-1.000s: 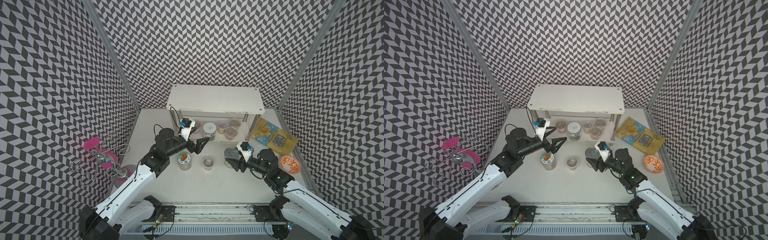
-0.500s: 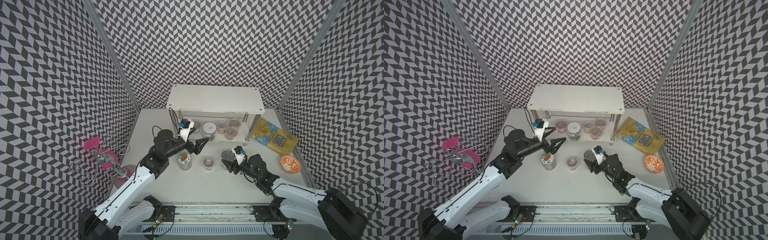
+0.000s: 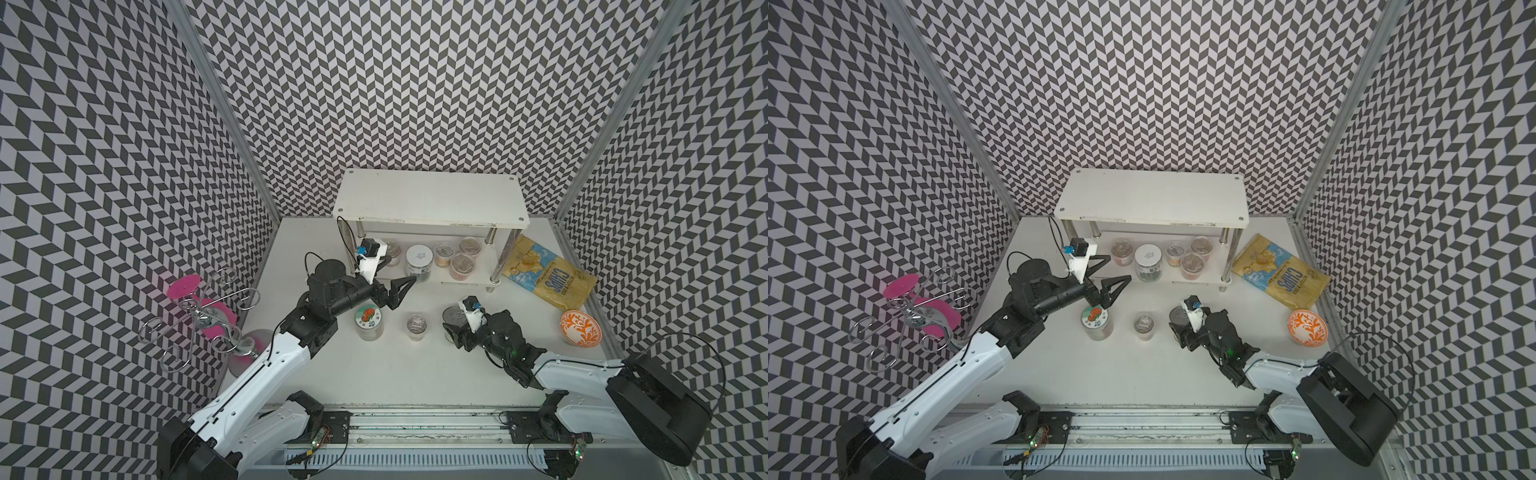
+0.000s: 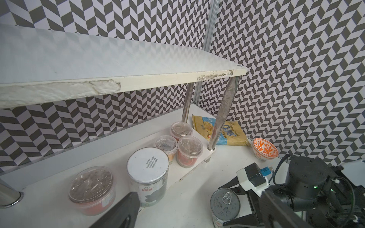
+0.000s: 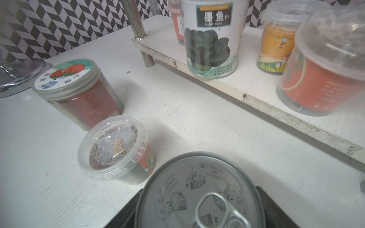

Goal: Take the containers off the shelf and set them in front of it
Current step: Place the container at the center of the board.

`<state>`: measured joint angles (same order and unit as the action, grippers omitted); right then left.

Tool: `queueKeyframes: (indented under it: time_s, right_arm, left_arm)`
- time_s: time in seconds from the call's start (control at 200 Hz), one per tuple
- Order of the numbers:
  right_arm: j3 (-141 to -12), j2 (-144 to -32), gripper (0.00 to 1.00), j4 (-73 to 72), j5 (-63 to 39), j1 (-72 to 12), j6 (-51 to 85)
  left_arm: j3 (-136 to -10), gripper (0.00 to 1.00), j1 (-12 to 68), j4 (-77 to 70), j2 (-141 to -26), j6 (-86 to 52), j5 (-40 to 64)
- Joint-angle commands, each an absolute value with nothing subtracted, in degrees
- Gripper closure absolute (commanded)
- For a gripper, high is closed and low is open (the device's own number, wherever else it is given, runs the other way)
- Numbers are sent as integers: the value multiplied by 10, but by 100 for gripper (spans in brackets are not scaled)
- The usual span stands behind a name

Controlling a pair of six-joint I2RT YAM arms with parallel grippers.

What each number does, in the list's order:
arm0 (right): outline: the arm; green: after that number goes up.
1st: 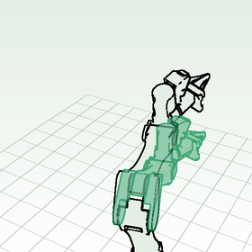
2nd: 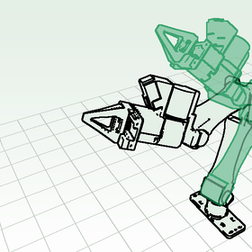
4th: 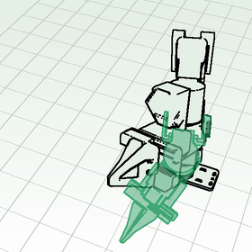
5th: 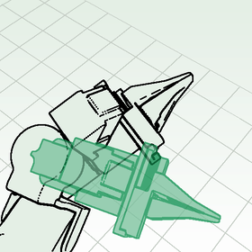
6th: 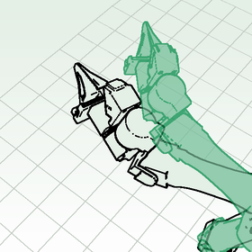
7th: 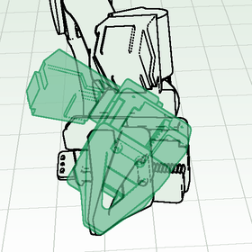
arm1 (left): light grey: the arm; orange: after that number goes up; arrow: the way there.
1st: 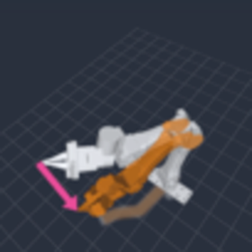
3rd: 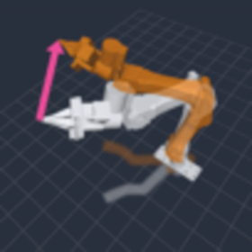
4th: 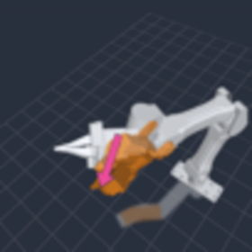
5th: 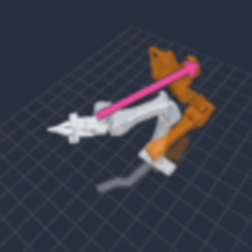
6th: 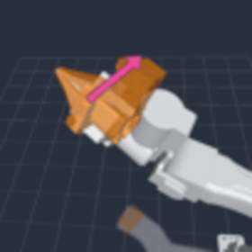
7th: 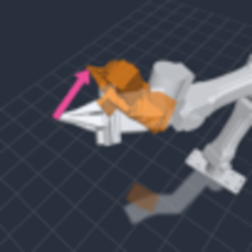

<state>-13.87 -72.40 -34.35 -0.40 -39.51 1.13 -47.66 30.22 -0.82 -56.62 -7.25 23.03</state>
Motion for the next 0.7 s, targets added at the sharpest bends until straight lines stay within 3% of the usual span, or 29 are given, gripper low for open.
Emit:
queueKeyframes:
  time_s: [0.0, 0.205, 0.696]
  right_arm:
    - [-143, -730, 21, -367, 10, -399, 10]
    - [-143, -706, 7, -349, 15, -399, 20]
    - [-194, -527, 0, -200, 79, -398, 23]
  left_arm:
    - [-473, 1, 298, -13, -565, -65, 240]
    - [-474, 1, 294, -10, -570, -60, 243]
    - [-488, 1, 284, 16, -584, -42, 256]
